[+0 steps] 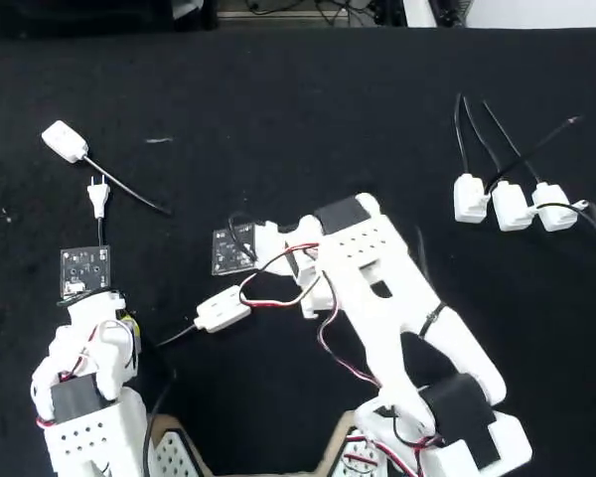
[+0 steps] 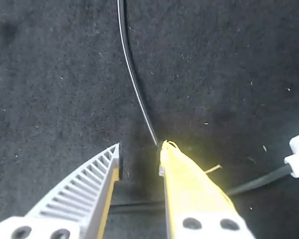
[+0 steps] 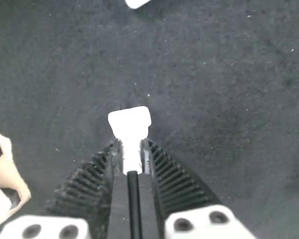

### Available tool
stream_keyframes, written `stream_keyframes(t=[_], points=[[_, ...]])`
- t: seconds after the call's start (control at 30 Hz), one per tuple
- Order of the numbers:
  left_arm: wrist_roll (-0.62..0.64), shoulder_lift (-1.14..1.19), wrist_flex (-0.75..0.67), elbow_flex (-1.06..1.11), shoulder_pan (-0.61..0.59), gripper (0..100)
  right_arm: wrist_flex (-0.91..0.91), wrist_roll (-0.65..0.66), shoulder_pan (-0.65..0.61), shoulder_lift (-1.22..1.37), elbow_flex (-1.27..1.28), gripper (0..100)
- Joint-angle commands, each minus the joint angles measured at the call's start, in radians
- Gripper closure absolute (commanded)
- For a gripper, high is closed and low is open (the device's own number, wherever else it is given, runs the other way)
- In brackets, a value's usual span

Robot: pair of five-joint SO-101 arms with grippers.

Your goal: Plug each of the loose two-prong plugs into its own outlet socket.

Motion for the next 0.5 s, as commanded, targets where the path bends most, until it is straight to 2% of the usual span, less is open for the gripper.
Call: stream_keyframes(t=[0.0,0.17,0.33,0.47], points=[[-0.006,0.009,-0.006,-0.113,0.021,86,-0.017,-0.147,0.018,-0.088,-0.024,98.8],[-0.006,0.012,-0.005,-0.254,0.073,86,-0.044,-0.285,-0.026,-0.231,0.004,98.8],[0.009,0.077,-0.005,-0.321,0.173,86,-0.203,-0.433,-0.118,-0.418,0.107,98.8],[0.089,0.222,-0.049,-0.414,0.193,86,-0.321,-0.499,-0.180,-0.453,0.183,98.8]])
